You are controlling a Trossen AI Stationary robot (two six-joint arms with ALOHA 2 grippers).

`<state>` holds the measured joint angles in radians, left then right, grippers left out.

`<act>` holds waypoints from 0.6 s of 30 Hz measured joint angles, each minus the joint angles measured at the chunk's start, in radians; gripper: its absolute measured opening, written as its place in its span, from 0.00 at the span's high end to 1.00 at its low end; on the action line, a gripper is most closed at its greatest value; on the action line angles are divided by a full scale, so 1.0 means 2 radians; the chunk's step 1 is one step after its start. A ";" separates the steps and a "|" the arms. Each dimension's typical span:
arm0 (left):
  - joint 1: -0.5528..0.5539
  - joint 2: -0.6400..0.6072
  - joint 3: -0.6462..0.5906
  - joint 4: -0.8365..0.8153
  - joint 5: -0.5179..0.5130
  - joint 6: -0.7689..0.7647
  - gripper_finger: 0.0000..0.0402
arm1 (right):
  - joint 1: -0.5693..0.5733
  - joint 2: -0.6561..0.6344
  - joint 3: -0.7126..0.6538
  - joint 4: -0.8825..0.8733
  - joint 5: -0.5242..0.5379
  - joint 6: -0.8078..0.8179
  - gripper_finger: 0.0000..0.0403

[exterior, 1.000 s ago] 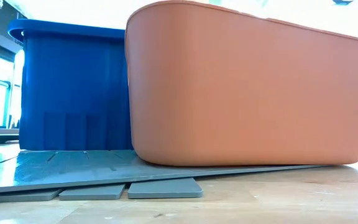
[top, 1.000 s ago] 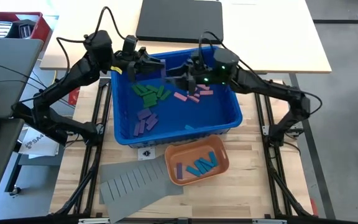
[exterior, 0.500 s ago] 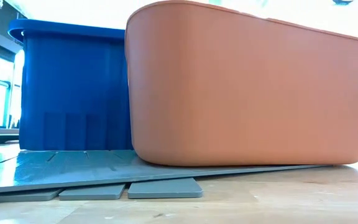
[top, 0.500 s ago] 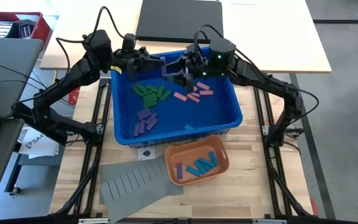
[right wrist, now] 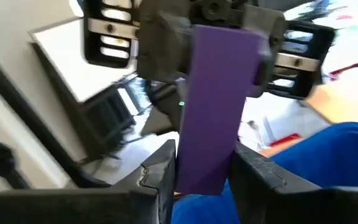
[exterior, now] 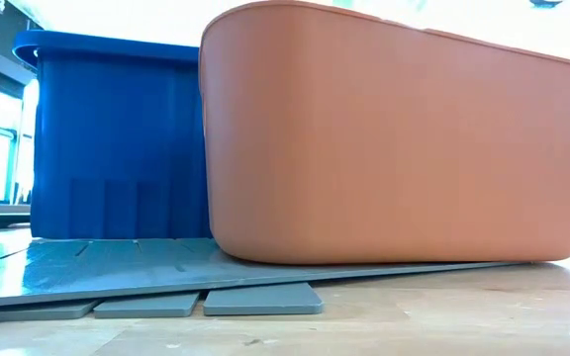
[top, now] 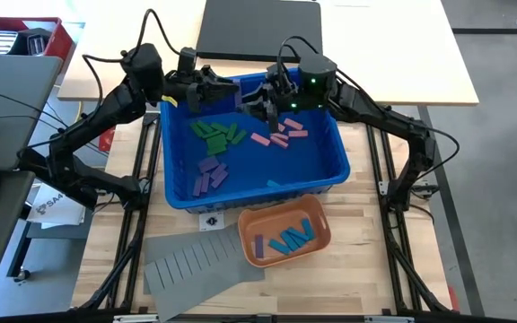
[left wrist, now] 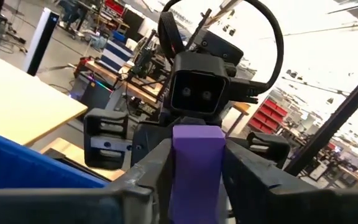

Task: Sort blocks
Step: Put the purple block into the orange bin

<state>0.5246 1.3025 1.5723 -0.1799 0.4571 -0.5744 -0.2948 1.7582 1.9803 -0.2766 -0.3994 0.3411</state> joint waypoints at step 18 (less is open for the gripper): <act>0.133 -0.089 0.000 -0.153 0.222 0.065 0.46 | 0.174 -0.004 0.018 -0.164 0.179 0.257 0.73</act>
<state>0.7902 1.1239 1.5723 -0.4859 0.9009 -0.4437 0.0538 1.7508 2.0166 -0.6047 -0.0410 0.8558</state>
